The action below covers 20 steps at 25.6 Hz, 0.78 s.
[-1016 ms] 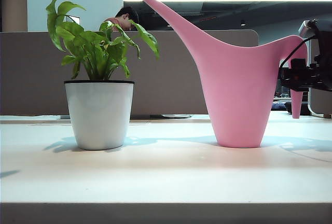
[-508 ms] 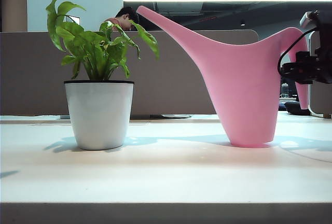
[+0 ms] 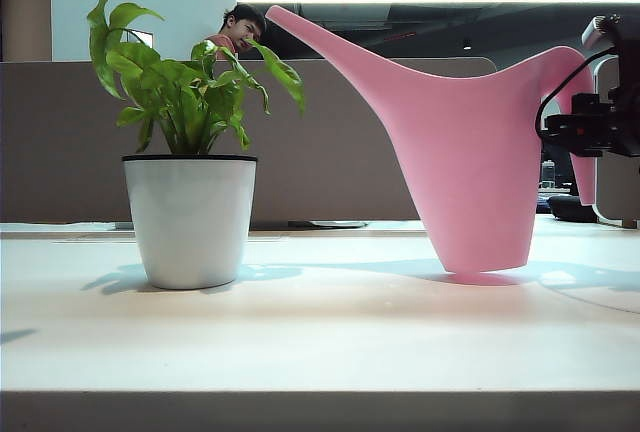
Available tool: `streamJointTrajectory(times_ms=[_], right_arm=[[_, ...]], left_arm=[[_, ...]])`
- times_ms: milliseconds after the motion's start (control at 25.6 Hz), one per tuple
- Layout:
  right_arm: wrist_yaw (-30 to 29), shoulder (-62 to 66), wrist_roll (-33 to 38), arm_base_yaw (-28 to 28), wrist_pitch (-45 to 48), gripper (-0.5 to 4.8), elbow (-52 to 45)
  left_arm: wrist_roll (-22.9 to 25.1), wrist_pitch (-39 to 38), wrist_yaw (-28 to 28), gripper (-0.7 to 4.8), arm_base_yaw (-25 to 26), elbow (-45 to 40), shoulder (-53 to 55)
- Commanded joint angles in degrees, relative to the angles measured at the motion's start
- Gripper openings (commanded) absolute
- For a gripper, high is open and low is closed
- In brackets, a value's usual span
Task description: Pick up the watering can from the table, water the potted plant, and put the can back.
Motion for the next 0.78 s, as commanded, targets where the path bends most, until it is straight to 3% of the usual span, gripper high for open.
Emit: streamJointTrajectory(times_ms=[39, 782], right_arm=[[-0.2, -1.2, 1.2, 0.0, 5.1, 0.79, 0.5], [0.1, -13.0, -10.5, 0.0, 1.5, 0.80, 0.5]], left_arm=[[0.1, 0.3, -0.1, -0.05, 0.0, 0.2, -0.1], [0.1, -0.3, -0.1, -0.05, 0.0, 0.1, -0.1]])
